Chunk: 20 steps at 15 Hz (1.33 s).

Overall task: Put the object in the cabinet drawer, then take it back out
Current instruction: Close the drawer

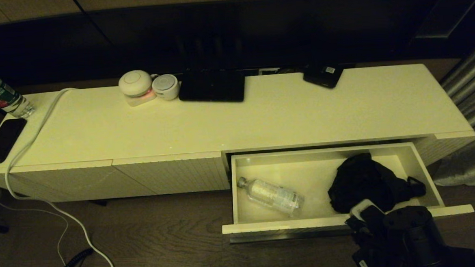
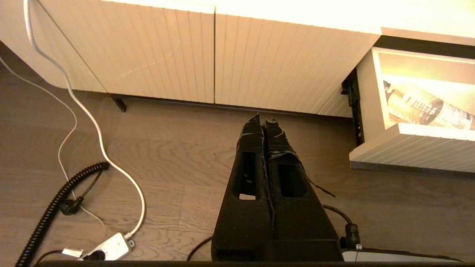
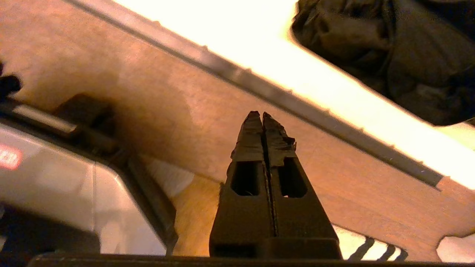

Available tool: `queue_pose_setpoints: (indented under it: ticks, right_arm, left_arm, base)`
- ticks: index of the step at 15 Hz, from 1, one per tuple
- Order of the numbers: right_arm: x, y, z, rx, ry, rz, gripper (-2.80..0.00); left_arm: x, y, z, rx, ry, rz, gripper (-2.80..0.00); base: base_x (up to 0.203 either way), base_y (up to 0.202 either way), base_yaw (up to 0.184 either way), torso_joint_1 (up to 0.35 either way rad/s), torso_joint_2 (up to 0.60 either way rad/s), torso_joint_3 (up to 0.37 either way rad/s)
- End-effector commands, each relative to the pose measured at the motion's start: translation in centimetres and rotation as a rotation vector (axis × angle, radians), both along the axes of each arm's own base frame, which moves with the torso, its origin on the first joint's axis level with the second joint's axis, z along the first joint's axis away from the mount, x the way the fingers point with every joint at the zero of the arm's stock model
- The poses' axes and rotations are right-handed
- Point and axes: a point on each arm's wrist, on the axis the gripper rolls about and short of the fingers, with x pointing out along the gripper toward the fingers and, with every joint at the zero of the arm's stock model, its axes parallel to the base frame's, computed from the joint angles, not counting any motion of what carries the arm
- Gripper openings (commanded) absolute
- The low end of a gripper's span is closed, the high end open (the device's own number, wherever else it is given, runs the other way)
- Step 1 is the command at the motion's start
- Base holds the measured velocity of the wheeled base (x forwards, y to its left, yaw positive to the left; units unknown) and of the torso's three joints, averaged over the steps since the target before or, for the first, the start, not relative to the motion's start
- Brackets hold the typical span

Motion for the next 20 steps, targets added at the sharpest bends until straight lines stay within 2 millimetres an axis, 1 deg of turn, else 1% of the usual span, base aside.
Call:
queue_pose_setpoints:
  ticks: [1,6,11,14,16,20]
  right_arm:
    - [0.5,0.3,-0.8,-0.014,0.003,-0.009,-2.8]
    - [1.7,1.1,-1.9,0.004,-0.05,-0.029,-2.8]
    - [2.9,1.6,-1.6,0.009,-0.151,-0.033,-2.8]
    - [3.7,2.0,-1.8,0.022,-0.211,-0.043,-2.8]
    - [4.1,2.0,-1.8,-0.008,-0.236,-0.058,-2.8]
    - [5.9,2.1,-1.7,0.002,-0.292,-0.083,-2.8]
  left_arm:
    - [0.0,0.0,0.0,-0.001,-0.003,0.001,-2.8]
    - [0.0,0.0,0.0,-0.001,-0.003,0.001,-2.8]
    - [0.0,0.0,0.0,-0.001,-0.003,0.001,-2.8]
    - [0.0,0.0,0.0,-0.001,-0.003,0.001,-2.8]
    - [0.0,0.0,0.0,-0.001,-0.003,0.001,-2.8]
    - [0.0,0.0,0.0,-0.001,-0.001,0.001,-2.8]
  base:
    - [0.0,0.0,0.0,0.0,0.0,0.0]
    - [0.0,0.0,0.0,0.0,0.0,0.0]
    - [0.0,0.0,0.0,0.0,0.0,0.0]
    - [0.0,0.0,0.0,0.0,0.0,0.0]
    - [0.0,0.0,0.0,0.0,0.0,0.0]
    - [0.0,0.0,0.0,0.0,0.0,0.0]
